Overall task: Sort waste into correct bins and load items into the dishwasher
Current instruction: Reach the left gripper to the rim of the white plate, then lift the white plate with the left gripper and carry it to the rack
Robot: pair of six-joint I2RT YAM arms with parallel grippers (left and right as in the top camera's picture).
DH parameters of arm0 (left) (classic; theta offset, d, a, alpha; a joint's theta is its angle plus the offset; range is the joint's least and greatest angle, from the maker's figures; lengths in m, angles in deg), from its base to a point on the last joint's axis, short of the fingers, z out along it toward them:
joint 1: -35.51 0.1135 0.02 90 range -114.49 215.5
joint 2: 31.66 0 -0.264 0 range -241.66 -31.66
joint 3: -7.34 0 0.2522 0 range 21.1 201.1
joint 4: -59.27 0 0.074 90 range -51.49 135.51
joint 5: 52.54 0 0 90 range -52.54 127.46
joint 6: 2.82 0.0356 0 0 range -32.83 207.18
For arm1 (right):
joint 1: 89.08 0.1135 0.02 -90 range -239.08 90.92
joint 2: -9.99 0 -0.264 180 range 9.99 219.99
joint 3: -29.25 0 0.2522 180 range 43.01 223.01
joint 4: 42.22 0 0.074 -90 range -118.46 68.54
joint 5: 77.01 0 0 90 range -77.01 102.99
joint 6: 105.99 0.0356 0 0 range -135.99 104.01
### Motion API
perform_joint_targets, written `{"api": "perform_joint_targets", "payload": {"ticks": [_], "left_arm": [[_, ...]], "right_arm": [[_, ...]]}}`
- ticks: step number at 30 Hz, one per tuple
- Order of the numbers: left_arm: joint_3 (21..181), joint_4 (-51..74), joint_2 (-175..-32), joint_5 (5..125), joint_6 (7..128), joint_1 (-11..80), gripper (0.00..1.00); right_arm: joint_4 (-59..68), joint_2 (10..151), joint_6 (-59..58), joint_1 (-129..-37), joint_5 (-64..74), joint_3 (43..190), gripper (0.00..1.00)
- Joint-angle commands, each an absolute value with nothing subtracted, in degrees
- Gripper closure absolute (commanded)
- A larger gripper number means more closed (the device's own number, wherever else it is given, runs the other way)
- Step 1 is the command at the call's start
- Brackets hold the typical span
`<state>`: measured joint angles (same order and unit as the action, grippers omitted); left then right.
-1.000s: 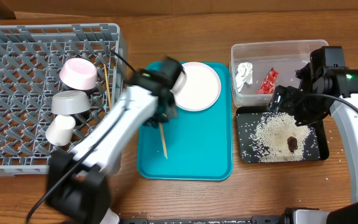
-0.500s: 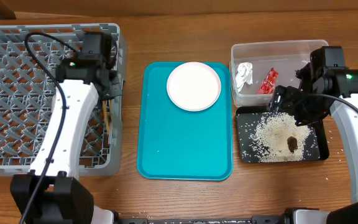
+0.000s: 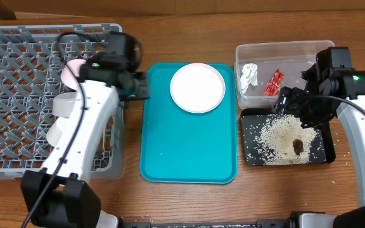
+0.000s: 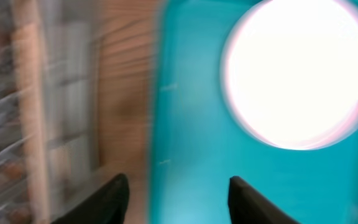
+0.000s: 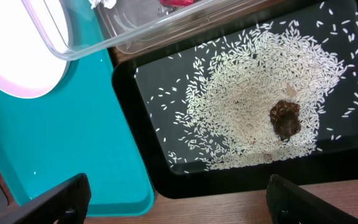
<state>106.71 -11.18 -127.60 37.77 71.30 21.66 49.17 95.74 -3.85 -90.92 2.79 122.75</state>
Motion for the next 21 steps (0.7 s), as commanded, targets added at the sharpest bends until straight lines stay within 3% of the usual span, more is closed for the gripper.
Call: {"api": "perform_joint_targets", "payload": {"ticks": [1, 10, 16, 21], "left_arm": [[107.1, -7.4, -128.5, 39.5, 72.9, 14.8, 0.4], [107.1, 3.3, -138.9, 37.0, 80.7, 1.3, 0.25], [107.1, 5.1, -147.7, 36.6, 84.9, -0.9, 0.24], [107.1, 3.7, -151.0, 36.6, 84.8, -0.6, 0.31]], "right_arm": [[49.0, 95.1, -4.1, -91.0, 3.1, 124.2, 0.08], [49.0, 95.1, -4.1, -91.0, 3.1, 124.2, 0.08], [49.1, 95.1, -4.1, -91.0, 3.1, 124.2, 0.08], [49.3, 95.1, -4.1, -91.0, 3.1, 124.2, 0.08]]}}
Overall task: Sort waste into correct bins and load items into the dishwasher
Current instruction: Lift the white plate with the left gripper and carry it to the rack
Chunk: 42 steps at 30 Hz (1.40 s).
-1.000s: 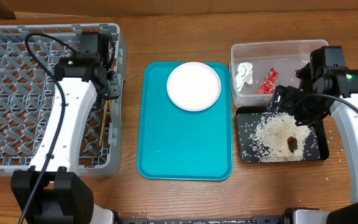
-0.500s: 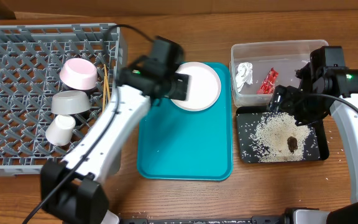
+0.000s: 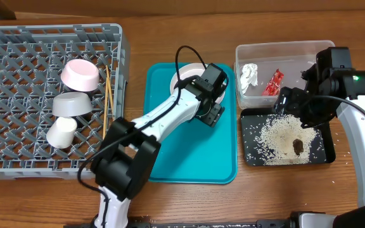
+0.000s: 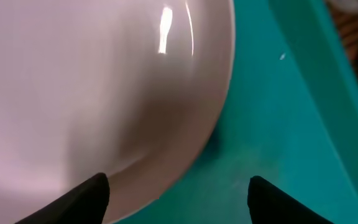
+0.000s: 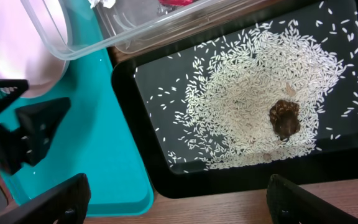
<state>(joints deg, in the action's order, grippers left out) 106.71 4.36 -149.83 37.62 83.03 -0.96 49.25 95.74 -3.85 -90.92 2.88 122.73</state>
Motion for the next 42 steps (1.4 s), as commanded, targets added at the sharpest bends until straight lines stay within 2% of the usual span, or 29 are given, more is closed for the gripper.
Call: {"api": "perform_joint_targets", "payload": {"ticks": [1, 3, 6, 8, 11, 22, 29, 33, 37, 42], "left_arm": [[107.1, 2.9, -151.0, 36.7, 84.8, -0.6, 0.35], [107.1, 1.4, -151.0, 36.9, 84.8, -0.6, 0.46], [107.2, -0.8, -151.0, 37.0, 84.8, -0.6, 0.7], [107.3, -2.4, -150.9, 37.1, 84.8, -0.6, 0.83], [108.8, -5.1, -150.8, 37.1, 84.8, -0.6, 0.95], [132.0, -21.0, -150.2, 36.3, 82.2, 0.9, 0.96], [145.2, -28.4, -148.1, 37.8, 79.9, 8.0, 0.96], [146.7, -30.1, -147.0, 45.6, 80.4, 15.1, 0.96], [146.4, -31.7, -147.0, 63.0, 86.5, 24.7, 0.96], [146.4, -33.6, -147.2, 75.6, 92.1, 34.3, 0.96]], "right_arm": [[49.3, 95.1, -4.1, -91.0, 3.1, 124.2, 0.08], [49.3, 95.1, -4.1, -91.0, 3.1, 124.2, 0.08], [49.2, 95.1, -4.1, -91.0, 3.1, 124.2, 0.08], [49.3, 95.1, -4.1, -91.0, 3.1, 124.2, 0.08], [49.3, 95.1, -4.1, -91.0, 3.1, 124.2, 0.08], [49.5, 95.1, -4.1, -91.0, 3.1, 124.2, 0.08], [49.5, 95.1, -4.1, -91.0, 3.1, 124.2, 0.08], [49.5, 95.1, -4.1, -91.0, 3.1, 124.2, 0.08], [49.5, 95.1, -4.1, -91.0, 3.1, 124.2, 0.08], [49.5, 95.1, -4.1, -91.0, 3.1, 124.2, 0.08]]}}
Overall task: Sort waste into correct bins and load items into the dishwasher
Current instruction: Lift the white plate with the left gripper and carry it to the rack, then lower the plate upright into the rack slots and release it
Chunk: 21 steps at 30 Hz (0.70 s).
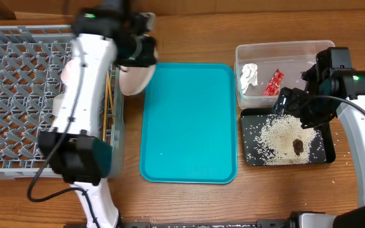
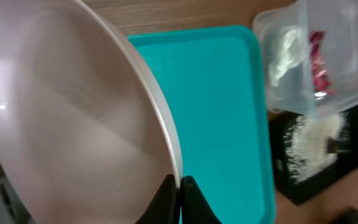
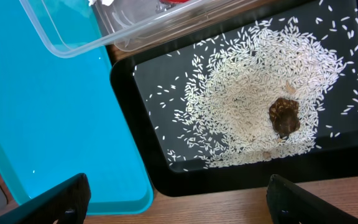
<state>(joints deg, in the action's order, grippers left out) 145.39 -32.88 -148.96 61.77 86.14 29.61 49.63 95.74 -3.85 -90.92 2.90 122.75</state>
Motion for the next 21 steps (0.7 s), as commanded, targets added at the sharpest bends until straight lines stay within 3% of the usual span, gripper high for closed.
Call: {"api": "perform_joint_targets", "payload": {"ticks": [1, 11, 21], "left_arm": [[146.4, -34.0, -147.3, 77.3, 93.3, 35.8, 0.96], [144.8, -38.2, -147.6, 81.0, 98.8, 45.1, 0.96], [144.5, -40.4, -147.6, 86.6, 102.5, 48.6, 0.96]], "right_arm": [[49.5, 95.1, -4.1, -91.0, 3.1, 124.2, 0.08], [49.9, 95.1, -4.1, -91.0, 3.1, 124.2, 0.08], [49.9, 95.1, -4.1, -91.0, 3.1, 124.2, 0.08]]}}
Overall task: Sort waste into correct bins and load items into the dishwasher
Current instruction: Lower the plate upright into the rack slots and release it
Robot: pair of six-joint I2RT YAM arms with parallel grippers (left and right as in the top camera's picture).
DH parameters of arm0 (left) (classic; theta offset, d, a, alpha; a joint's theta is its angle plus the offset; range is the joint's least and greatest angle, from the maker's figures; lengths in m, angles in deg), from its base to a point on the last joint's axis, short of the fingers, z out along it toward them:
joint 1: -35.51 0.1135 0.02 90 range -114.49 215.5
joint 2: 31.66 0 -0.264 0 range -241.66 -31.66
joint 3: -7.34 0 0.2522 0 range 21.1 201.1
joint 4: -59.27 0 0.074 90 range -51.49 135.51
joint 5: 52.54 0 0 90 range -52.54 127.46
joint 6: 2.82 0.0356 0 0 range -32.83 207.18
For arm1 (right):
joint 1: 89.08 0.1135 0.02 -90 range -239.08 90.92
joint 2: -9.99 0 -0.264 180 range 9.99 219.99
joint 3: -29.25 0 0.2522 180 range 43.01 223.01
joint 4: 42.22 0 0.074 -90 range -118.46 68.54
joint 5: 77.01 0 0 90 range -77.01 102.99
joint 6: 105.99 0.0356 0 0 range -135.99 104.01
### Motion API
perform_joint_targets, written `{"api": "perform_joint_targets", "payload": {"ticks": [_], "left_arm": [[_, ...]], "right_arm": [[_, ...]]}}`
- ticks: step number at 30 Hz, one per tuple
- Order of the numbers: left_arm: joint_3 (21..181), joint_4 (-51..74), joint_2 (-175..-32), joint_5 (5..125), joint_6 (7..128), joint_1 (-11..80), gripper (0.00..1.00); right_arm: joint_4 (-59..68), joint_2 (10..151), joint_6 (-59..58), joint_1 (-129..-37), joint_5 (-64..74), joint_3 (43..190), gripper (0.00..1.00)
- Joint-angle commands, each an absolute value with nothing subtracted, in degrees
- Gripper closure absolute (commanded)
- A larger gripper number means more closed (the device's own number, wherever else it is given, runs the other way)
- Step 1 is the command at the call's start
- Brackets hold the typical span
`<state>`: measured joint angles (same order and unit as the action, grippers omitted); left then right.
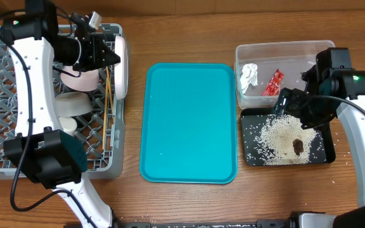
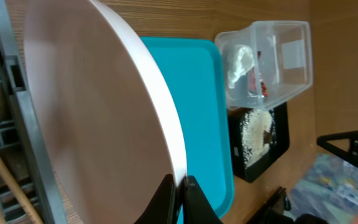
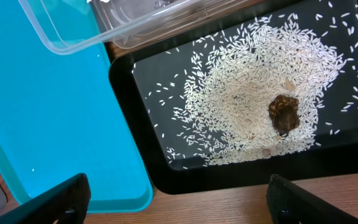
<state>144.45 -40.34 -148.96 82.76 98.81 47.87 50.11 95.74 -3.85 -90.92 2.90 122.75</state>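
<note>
The white plate (image 1: 119, 66) stands on edge at the right side of the grey dishwasher rack (image 1: 18, 145), its rim pinched by my left gripper (image 2: 180, 186), which is shut on it. From the left wrist the plate (image 2: 98, 124) fills the view. The rack holds a pink bowl (image 1: 81, 81), a grey bowl (image 1: 75, 104), a white cup (image 1: 67, 125) and chopsticks (image 1: 108, 101). My right gripper (image 3: 176, 199) hangs wide open over the black tray (image 3: 132, 112) of rice and a brown scrap (image 3: 284, 114).
The teal tray (image 1: 191, 123) lies bare between rack and bins. At the back right a clear bin (image 1: 284, 50) holds crumpled white paper (image 1: 249, 75) and a red wrapper (image 1: 274, 82). The black tray (image 1: 325, 155) sits in front of it.
My left gripper has carried the plate from the teal tray's back left corner to the rack's right side, where it stands on edge. The right arm has not moved.
The plate first lay on the teal tray while my left gripper was by the rack's edge. Then the open left gripper was at the plate's rim. Later it held the plate tilted off the tray, and now the plate is at the rack.
</note>
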Motion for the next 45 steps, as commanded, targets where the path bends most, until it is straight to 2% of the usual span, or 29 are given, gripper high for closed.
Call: {"api": "perform_joint_targets", "payload": {"ticks": [1, 8, 18, 23, 35, 38, 42, 45], "left_arm": [[144.5, -40.4, -147.6, 87.2, 102.5, 48.6, 0.96], [144.5, -41.4, -147.6, 96.7, 107.1, 48.6, 0.96], [144.6, -42.0, -147.3, 103.3, 109.1, 52.1, 0.96], [144.5, -43.2, -147.3, 101.7, 110.4, 54.1, 0.96], [144.1, -44.5, -147.5, 88.0, 111.6, 53.4, 0.96], [143.0, -44.7, -147.5, 86.1, 111.6, 53.4, 0.87], [141.3, -44.6, -147.5, 85.6, 111.6, 53.4, 0.96], [141.0, -44.6, -147.5, 87.1, 111.6, 53.4, 0.96]], "right_arm": [[49.9, 95.1, -4.1, -91.0, 3.1, 124.2, 0.08], [49.8, 95.1, -4.1, -91.0, 3.1, 124.2, 0.08], [49.8, 95.1, -4.1, -91.0, 3.1, 124.2, 0.08], [49.7, 95.1, -4.1, -91.0, 3.1, 124.2, 0.08], [49.5, 95.1, -4.1, -91.0, 3.1, 124.2, 0.08], [49.5, 95.1, -4.1, -91.0, 3.1, 124.2, 0.08], [49.5, 95.1, -4.1, -91.0, 3.1, 124.2, 0.08], [49.5, 95.1, -4.1, -91.0, 3.1, 124.2, 0.08]]}}
